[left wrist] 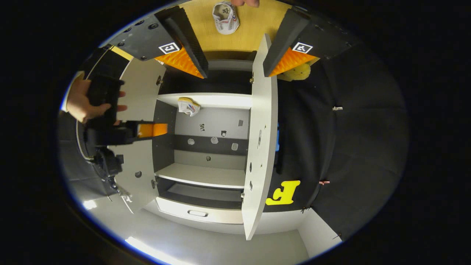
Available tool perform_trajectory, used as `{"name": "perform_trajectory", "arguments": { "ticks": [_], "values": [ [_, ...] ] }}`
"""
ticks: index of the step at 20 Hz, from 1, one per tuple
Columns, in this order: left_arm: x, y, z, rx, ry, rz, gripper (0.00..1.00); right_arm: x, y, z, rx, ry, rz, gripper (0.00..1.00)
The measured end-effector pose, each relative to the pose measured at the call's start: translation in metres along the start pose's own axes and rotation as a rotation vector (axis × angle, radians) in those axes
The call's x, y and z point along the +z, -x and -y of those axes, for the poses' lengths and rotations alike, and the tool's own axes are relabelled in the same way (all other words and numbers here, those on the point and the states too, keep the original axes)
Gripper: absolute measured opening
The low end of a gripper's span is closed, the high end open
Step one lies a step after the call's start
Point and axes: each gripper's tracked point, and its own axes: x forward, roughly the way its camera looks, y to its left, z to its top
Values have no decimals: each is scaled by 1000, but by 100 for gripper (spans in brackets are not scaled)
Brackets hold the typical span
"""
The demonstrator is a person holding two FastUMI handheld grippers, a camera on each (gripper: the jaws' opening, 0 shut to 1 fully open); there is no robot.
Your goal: Grab one shoe with the right hand and put it into the shoe cabinet, grab the other shoe with the left hand and put it into the shoe cabinet; then close the right door with the right hand and the left door with the left hand.
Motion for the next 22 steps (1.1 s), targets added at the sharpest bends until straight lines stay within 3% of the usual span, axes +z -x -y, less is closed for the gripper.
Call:
{"name": "perform_trajectory", "arguments": {
  "ticks": [6,10,15,21,22],
  "values": [
    [-130,-3,2,-55,-53,-164,95,-4,60,22,-27,-26,-1,98],
    [-198,-14,7,-85,-59,-260,95,7,81,43,-71,11,49,98],
    [-280,-35,13,-129,-109,-403,93,21,101,58,-91,-39,68,98],
    [-327,-71,8,-100,-93,-434,77,31,115,67,-107,4,66,99],
    [-332,-78,7,-90,-88,-437,70,31,115,68,-111,17,63,99]
  ]
}}
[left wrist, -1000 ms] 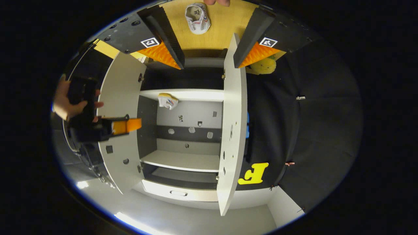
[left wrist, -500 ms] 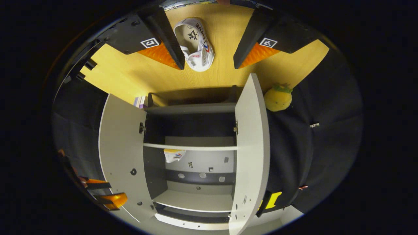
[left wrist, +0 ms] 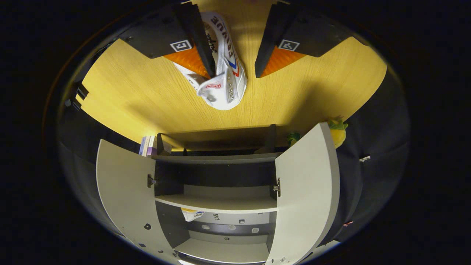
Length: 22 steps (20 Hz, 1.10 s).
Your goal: Grab one shoe with the right hand and put it into the shoe cabinet, grab the other shoe with the left hand and put it into the shoe cabinet; then close the right door with the right hand and the left door with the left hand.
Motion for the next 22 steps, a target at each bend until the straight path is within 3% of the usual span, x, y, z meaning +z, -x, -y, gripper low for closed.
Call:
{"name": "perform_trajectory", "arguments": {
  "ticks": [3,8,10,14,22],
  "values": [
    [-5,-22,4,-5,27,-29,54,2,-1,-1,-7,31,2,99],
    [-14,-37,-13,83,-32,-115,16,-7,-5,1,-29,35,-26,98],
    [-12,-38,-14,64,-50,-150,10,-11,-4,0,-30,24,-38,98],
    [-7,-32,-16,16,-32,-214,8,-6,2,-4,-25,25,-32,98],
    [73,48,-25,101,105,-159,7,-1,12,-8,10,-9,-40,98]
  ]
}}
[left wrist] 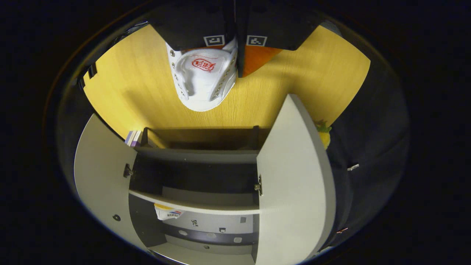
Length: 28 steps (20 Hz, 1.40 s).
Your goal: Grab one shoe with the right hand and put it into the shoe cabinet, grab the other shoe with the left hand and put it into the shoe cabinet; then close the right door with the right hand and the left door with the left hand.
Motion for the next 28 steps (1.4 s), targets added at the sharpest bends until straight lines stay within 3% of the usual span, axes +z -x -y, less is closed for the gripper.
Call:
{"name": "perform_trajectory", "arguments": {
  "ticks": [6,9,12,21,28],
  "values": [
    [102,50,17,47,20,81,7,-1,0,12,-4,-29,-1,98],
    [168,58,36,21,87,133,7,-4,-2,23,-3,-5,-3,98],
    [233,55,39,52,101,199,7,-3,-5,33,6,-4,-9,98],
    [380,-19,40,149,134,248,7,-8,-29,70,15,-48,-26,99],
    [438,-111,44,224,108,201,7,-24,-41,78,56,-53,-47,99]
  ]
}}
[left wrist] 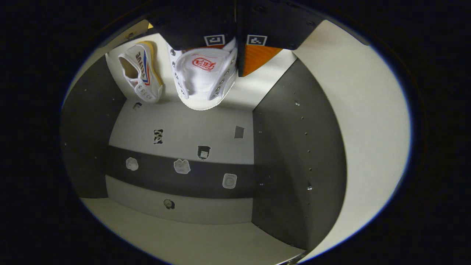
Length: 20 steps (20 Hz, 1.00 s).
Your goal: Grab one shoe with the right hand and put it into the shoe cabinet, grab the other shoe with the left hand and put it into the shoe cabinet; then close the right door with the right hand and the left door with the left hand.
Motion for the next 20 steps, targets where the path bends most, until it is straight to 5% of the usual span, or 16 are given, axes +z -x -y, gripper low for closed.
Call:
{"name": "perform_trajectory", "arguments": {
  "ticks": [13,20],
  "values": [
    [-28,-108,22,77,-84,-165,7,-6,-15,16,-21,-10,-1,99],
    [-21,-88,31,7,-86,-133,30,-5,-7,20,-36,-40,3,99]
  ]
}}
